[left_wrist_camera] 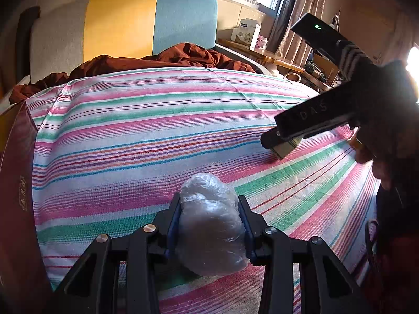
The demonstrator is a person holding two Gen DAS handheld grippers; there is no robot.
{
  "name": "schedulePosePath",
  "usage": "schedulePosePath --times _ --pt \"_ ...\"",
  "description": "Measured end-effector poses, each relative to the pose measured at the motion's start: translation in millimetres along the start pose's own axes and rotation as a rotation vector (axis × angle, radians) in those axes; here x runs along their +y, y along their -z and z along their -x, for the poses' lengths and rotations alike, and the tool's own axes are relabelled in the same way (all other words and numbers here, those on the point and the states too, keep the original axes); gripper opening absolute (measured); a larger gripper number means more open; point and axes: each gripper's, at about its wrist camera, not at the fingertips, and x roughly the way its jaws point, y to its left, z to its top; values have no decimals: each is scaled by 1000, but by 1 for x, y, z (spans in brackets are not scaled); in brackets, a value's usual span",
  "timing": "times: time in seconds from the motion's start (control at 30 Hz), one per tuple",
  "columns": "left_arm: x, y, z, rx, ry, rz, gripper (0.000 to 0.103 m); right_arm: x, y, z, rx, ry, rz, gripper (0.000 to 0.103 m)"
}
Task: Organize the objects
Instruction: 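Grasp the green-and-white box with the right gripper and lift it, then carry the white plastic bag into the gold tray and open the left gripper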
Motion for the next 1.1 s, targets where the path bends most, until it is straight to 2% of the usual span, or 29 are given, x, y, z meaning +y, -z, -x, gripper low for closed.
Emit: schedulePosePath --times 0.1,0.23,0.37,0.63,1.1 --pt "1 0 0 0 0 -1 41 -1 14 3 -37 6 -64 80" --pt "1 0 1 -1 -5 -5 41 -13 14 14 -106 49 -127 79" --pt "0 0 2 0 -18 -16 41 -26 12 3 -66 62 -176 80" --pt "-7 1 2 -1 -51 -43 41 -20 8 6 -97 84 -147 80" --pt "-9 2 16 10 -118 -55 37 -5 -9 -3 -104 30 -111 79"
